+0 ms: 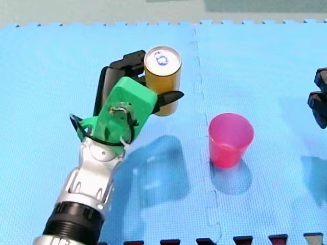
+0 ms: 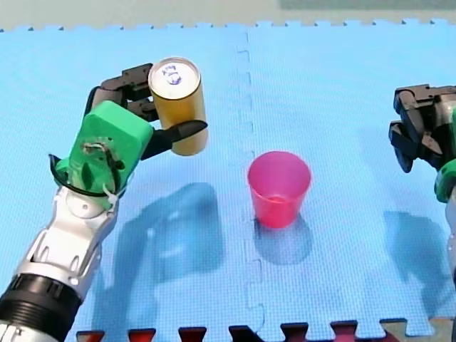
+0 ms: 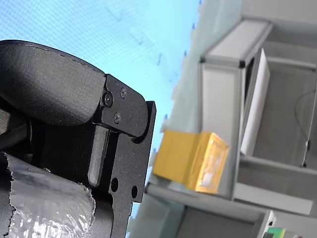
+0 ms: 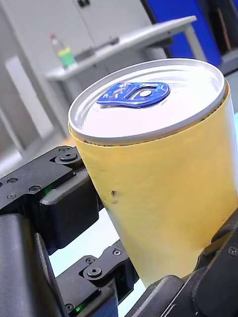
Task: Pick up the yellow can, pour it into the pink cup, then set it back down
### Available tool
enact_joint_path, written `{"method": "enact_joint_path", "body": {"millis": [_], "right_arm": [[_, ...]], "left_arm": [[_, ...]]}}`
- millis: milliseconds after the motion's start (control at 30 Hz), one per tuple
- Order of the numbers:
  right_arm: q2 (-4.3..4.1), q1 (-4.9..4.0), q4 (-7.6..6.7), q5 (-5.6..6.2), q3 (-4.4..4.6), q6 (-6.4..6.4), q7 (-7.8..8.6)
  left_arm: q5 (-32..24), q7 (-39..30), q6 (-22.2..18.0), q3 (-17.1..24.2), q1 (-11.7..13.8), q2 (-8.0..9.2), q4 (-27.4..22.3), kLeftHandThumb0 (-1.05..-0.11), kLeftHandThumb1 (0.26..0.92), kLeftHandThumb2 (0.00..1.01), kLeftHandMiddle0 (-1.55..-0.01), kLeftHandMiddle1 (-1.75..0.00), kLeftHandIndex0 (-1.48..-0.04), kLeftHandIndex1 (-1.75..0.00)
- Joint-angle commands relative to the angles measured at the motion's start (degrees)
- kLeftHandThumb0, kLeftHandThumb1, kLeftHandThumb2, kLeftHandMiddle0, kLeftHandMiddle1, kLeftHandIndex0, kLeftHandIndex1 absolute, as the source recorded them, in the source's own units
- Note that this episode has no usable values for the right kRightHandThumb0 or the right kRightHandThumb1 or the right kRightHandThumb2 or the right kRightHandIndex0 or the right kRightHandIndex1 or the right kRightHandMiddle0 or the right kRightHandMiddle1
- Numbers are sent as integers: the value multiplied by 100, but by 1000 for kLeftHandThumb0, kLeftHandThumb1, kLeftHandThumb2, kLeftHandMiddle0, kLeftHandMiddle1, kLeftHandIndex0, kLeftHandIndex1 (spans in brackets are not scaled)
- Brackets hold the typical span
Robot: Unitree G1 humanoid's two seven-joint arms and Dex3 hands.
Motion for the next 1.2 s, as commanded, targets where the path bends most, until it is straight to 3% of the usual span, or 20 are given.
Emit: {"method": "enact_joint_path", "body": {"millis": [0,367,767,1033,1167], "right_arm": [[4,-4,1,5,-5,17,-15],[52,-27,17,53,-45,73,-2],[95,-77,33,29,-38,96,-33],[115,-111,51,-10,-11,137,-107],[131,-115,61,-30,5,145,-137]], "left_arm": [[50,83,-115,-29,-161,60,148,-440,704,0,-1458,-5,-1306,-5],[576,453,-232,-327,-401,266,349,-443,694,0,-1471,-6,-1310,-2],[804,569,-129,-497,-503,329,295,-444,694,0,-1455,0,-1310,0],[1082,613,89,-722,-477,260,-306,-458,702,3,-1427,0,-1283,0],[1347,693,215,-879,-494,308,-433,-602,741,11,-1396,0,-1212,-2]]}}
